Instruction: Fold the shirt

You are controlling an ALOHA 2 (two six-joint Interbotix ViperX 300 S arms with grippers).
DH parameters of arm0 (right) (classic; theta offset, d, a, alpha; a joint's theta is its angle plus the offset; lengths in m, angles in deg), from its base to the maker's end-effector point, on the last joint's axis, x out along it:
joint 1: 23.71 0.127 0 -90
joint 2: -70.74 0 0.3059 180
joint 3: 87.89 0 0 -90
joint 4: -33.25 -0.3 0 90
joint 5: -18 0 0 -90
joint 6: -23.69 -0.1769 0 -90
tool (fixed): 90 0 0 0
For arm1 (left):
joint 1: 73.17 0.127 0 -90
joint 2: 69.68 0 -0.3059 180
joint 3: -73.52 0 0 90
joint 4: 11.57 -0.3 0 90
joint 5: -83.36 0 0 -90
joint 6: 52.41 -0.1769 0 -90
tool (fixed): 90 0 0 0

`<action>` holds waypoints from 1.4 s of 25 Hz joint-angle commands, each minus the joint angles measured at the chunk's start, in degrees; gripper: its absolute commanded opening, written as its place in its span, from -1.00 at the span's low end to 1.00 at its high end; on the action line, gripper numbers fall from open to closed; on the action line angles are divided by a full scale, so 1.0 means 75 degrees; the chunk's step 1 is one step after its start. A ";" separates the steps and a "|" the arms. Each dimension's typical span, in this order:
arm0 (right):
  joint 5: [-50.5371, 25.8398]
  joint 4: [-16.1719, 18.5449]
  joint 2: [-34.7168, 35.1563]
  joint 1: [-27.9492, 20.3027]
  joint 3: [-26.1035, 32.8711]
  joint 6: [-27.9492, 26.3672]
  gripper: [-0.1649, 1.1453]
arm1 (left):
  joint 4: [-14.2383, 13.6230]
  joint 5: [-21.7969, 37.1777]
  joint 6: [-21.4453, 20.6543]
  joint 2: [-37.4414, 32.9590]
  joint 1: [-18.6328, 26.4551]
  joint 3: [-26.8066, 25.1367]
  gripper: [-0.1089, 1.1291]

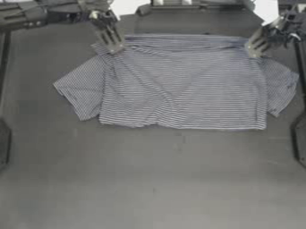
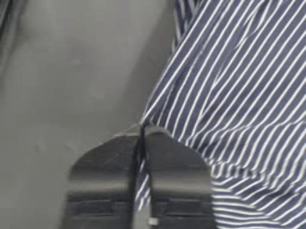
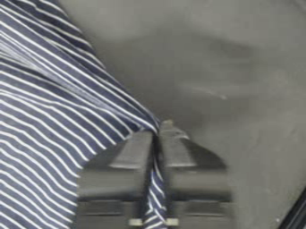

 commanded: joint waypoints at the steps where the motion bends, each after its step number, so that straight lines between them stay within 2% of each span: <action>1: 0.0000 -0.0187 -0.0223 0.0117 0.0270 -0.0023 0.72 | 0.0293 0.0187 0.0000 -0.0187 0.0000 0.0434 0.60; 2: 0.0000 -0.0270 -0.0270 0.0129 0.0305 0.0000 0.78 | 0.0328 0.0199 -0.0012 -0.0187 -0.0023 0.0469 0.70; 4: -0.0059 -0.0340 -0.0422 0.0164 0.0340 0.0000 0.78 | 0.0340 0.0187 0.0000 -0.0234 -0.0035 0.0527 0.73; 11: -0.0574 -0.0645 -0.1254 0.0434 0.0363 -0.0035 0.77 | 0.0340 0.0211 0.0094 -0.0797 -0.0105 0.0469 0.45; 16: -0.1172 -0.1148 -0.1910 0.0750 0.0316 -0.0059 0.77 | 0.0328 0.0211 0.0328 -0.1383 -0.0305 0.0129 0.44; 22: -0.2004 -0.1582 -0.2555 0.1090 0.0094 -0.0211 0.77 | 0.0316 0.0199 0.0656 -0.2355 -0.0609 -0.0480 0.44; 29: -0.2156 -0.1957 -0.3480 0.1336 -0.0598 -0.0703 0.77 | 0.0316 -0.0164 0.1207 -0.3340 -0.0961 -0.1453 0.43; 35: -0.2648 -0.2074 -0.3586 0.1582 -0.0727 -0.1102 0.77 | 0.0305 -0.0516 0.1875 -0.3879 -0.1277 -0.2438 0.43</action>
